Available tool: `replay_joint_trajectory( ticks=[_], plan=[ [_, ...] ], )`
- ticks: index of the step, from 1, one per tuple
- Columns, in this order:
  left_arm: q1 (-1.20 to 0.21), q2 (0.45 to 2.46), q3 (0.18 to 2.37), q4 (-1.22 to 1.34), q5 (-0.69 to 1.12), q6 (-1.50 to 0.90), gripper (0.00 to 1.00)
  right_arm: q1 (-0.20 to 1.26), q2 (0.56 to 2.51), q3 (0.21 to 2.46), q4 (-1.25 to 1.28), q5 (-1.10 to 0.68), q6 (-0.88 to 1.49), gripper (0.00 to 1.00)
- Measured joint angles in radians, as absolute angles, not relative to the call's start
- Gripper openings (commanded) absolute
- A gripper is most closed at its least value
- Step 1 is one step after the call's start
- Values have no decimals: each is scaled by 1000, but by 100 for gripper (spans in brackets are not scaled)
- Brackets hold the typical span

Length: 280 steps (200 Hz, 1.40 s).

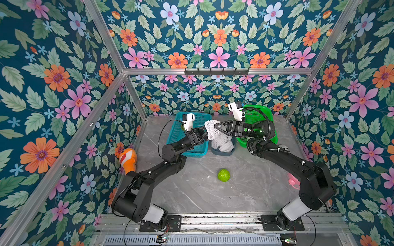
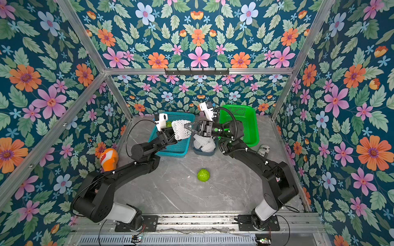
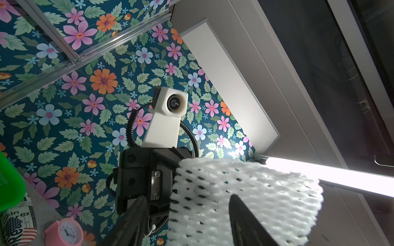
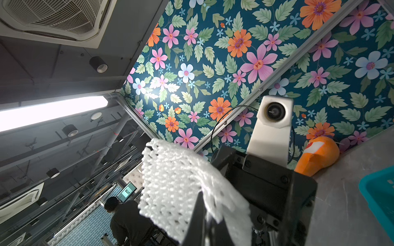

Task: Sleeve custard apples in foam nets
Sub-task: Open the foam net.

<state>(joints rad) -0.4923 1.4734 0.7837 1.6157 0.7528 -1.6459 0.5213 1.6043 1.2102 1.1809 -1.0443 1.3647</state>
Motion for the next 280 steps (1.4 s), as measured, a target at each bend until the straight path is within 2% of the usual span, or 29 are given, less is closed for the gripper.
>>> replay_joint_trajectory(
  ticks=[17,44,58,85,137,185,220,240,265,280],
  plan=[
    [-496,1473,782,1616,758,-1645,55,519,1608,1211,1189,-1044,1371,0],
    [-495,1472,781,1616,758,-1646,39,506,1609,1210,1197,-1044,1377,0],
    [-494,1472,782,1616,759,-1645,37,501,1609,1204,1199,-1044,1380,0],
    [-495,1472,785,1616,761,-1646,55,498,1610,1190,1201,-1044,1386,0],
    [-495,1480,784,1616,765,-1646,58,498,1622,1193,1208,-1044,1406,0],
    [-495,1478,786,1616,771,-1645,69,498,1634,1194,1204,-1044,1402,0],
    [-495,1482,781,1616,773,-1646,59,498,1642,1197,1207,-1044,1407,0],
    [-495,1481,780,1616,774,-1647,35,493,1642,1196,1206,-1044,1406,0],
    [-493,1481,775,1617,777,-1649,25,480,1636,1190,1201,-1043,1406,0],
    [-491,1481,769,1616,778,-1649,26,474,1631,1188,1201,-1043,1401,0]
  ],
)
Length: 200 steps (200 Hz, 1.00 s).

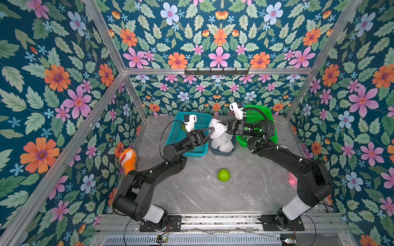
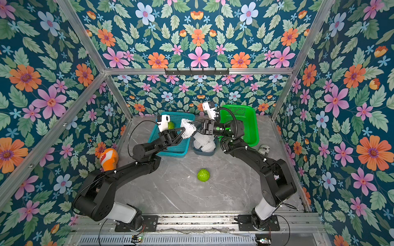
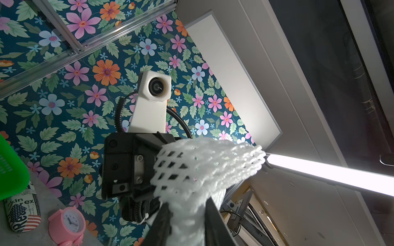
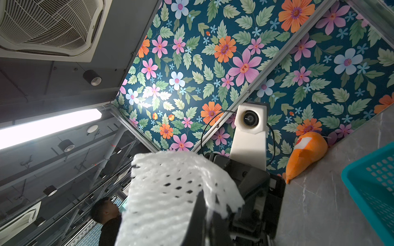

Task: Sleeve custard apples in foam nets
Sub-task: Open the foam net.

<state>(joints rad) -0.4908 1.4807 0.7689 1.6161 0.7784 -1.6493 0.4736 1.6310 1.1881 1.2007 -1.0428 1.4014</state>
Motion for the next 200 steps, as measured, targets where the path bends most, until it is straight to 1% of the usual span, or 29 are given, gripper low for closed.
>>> replay_joint_trajectory(
  ticks=[6,16,27,35,46,60,64,69,86,96,101,112,124,149,185,200],
  plan=[
    [-489,1481,767,1616,779,-1649,28,473,1629,1187,1201,-1043,1402,0],
    [-484,1480,763,1616,780,-1650,36,473,1626,1184,1200,-1043,1401,0],
    [-480,1480,759,1616,781,-1652,37,470,1623,1179,1197,-1044,1400,0],
    [-476,1480,756,1616,781,-1663,31,467,1618,1173,1192,-1044,1396,0],
    [-472,1480,752,1616,782,-1668,29,464,1611,1163,1189,-1044,1387,0],
    [-471,1482,750,1616,782,-1670,10,464,1606,1151,1188,-1044,1386,0],
    [-471,1483,750,1616,782,-1672,8,465,1605,1148,1188,-1044,1386,0],
    [-471,1485,750,1616,782,-1671,7,466,1604,1144,1185,-1044,1385,0],
    [-471,1488,747,1616,782,-1670,10,465,1600,1131,1185,-1044,1383,0],
    [-471,1488,745,1616,783,-1672,17,463,1597,1127,1184,-1044,1383,0],
    [-471,1489,744,1616,783,-1671,19,461,1597,1126,1185,-1044,1383,0],
    [-471,1493,742,1616,783,-1674,15,458,1596,1126,1185,-1044,1383,0],
    [-471,1496,739,1616,784,-1675,17,456,1594,1126,1185,-1044,1383,0],
    [-471,1495,730,1616,784,-1676,16,456,1588,1117,1185,-1043,1383,0],
    [-471,1493,715,1616,782,-1676,22,450,1581,1105,1185,-1043,1383,0],
    [-471,1490,712,1616,782,-1676,21,450,1578,1104,1187,-1043,1383,0]
  ],
)
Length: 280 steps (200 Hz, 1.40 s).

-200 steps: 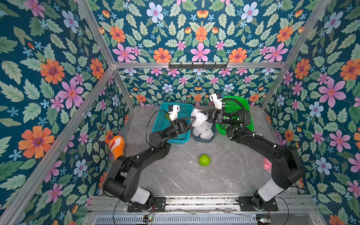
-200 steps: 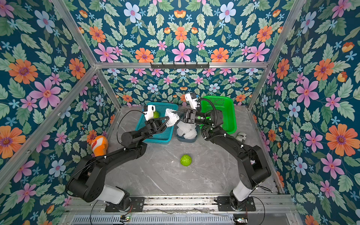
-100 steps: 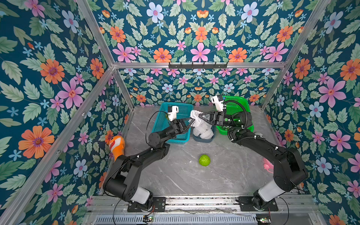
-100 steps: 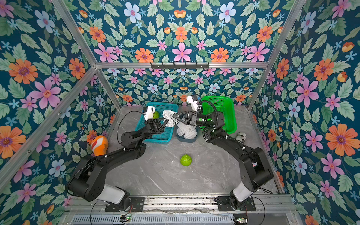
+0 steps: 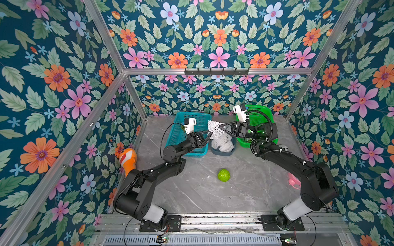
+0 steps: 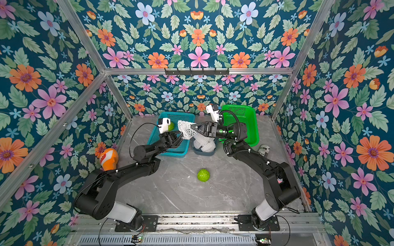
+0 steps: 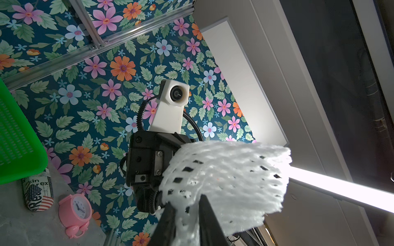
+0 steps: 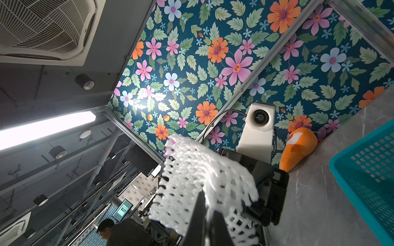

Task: Sleeve custard apples in foam nets
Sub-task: Open the foam net.

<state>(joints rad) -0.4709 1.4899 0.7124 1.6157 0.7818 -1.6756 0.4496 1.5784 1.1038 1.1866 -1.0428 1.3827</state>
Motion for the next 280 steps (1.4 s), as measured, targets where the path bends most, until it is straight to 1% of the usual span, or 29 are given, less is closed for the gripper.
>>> replay_joint_trajectory(
  ticks=[14,24,35,43,70,84,101,112,126,144,164,185,200,216,226,242,255,280],
  plan=[
    [-471,1483,712,1616,781,-1676,26,450,1577,1104,1187,-1043,1383,0],
    [-471,1480,714,1616,781,-1676,37,450,1577,1104,1186,-1043,1383,0],
    [-471,1478,715,1616,781,-1676,38,450,1577,1104,1187,-1043,1383,0],
    [-471,1477,715,1616,781,-1676,44,450,1577,1104,1187,-1043,1383,0],
    [-471,1475,715,1616,785,-1675,42,450,1577,1104,1188,-1042,1383,0],
    [-471,1476,717,1616,788,-1675,43,450,1577,1104,1194,-1042,1383,0],
    [-471,1480,722,1616,794,-1676,36,450,1577,1104,1196,-1041,1383,0],
    [-473,1483,722,1616,799,-1676,35,450,1577,1106,1195,-1039,1383,0],
    [-475,1486,722,1616,807,-1676,40,450,1577,1108,1196,-1038,1383,0],
    [-478,1488,723,1616,815,-1676,41,450,1579,1113,1197,-1036,1383,0],
    [-480,1488,723,1616,820,-1676,46,450,1583,1114,1197,-1035,1383,0],
    [-484,1488,723,1616,825,-1676,46,449,1585,1114,1198,-1035,1383,0],
    [-484,1488,723,1616,825,-1676,41,449,1586,1113,1198,-1033,1383,0],
    [-484,1491,725,1616,823,-1675,27,449,1588,1109,1201,-1029,1383,0],
    [-484,1494,726,1616,820,-1675,26,449,1588,1105,1201,-1028,1384,0],
    [-484,1496,726,1616,818,-1675,14,448,1588,1099,1201,-1027,1383,0],
    [-484,1496,726,1616,817,-1674,0,448,1587,1093,1201,-1027,1383,0],
    [-484,1501,726,1616,816,-1672,0,448,1584,1078,1200,-1027,1383,0]
  ],
)
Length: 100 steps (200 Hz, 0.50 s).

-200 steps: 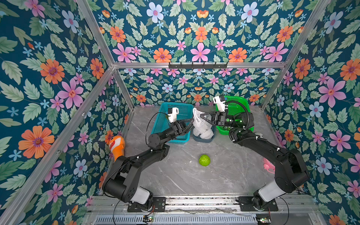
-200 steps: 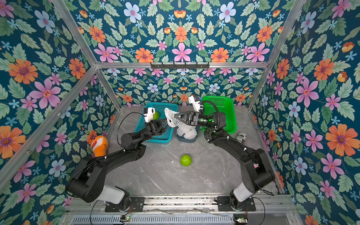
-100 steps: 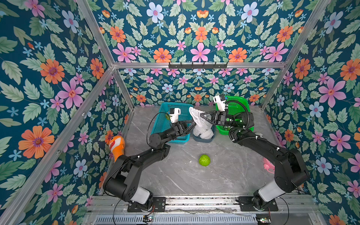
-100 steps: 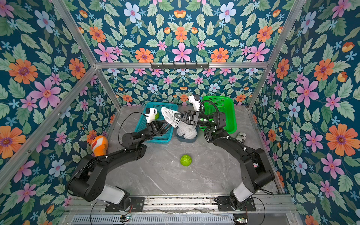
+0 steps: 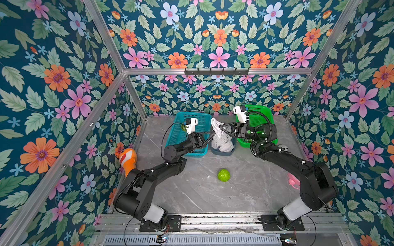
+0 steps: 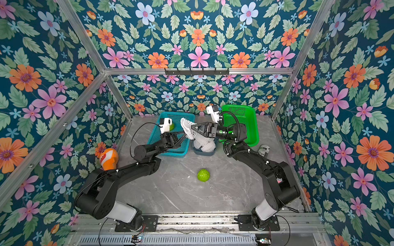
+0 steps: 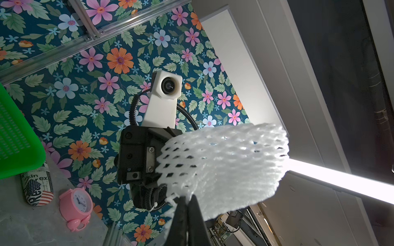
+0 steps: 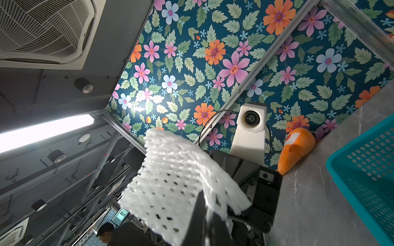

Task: Sleeve custard apples in foam nets
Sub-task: Open the foam net.

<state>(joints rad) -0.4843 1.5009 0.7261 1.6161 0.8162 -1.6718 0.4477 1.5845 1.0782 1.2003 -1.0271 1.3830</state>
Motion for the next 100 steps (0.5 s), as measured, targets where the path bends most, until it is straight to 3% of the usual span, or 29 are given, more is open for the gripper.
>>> replay_joint_trajectory(
  ticks=[100],
  plan=[
    [-480,1514,641,1616,839,-1646,0,390,1478,867,1117,-1032,1301,0]
  ],
)
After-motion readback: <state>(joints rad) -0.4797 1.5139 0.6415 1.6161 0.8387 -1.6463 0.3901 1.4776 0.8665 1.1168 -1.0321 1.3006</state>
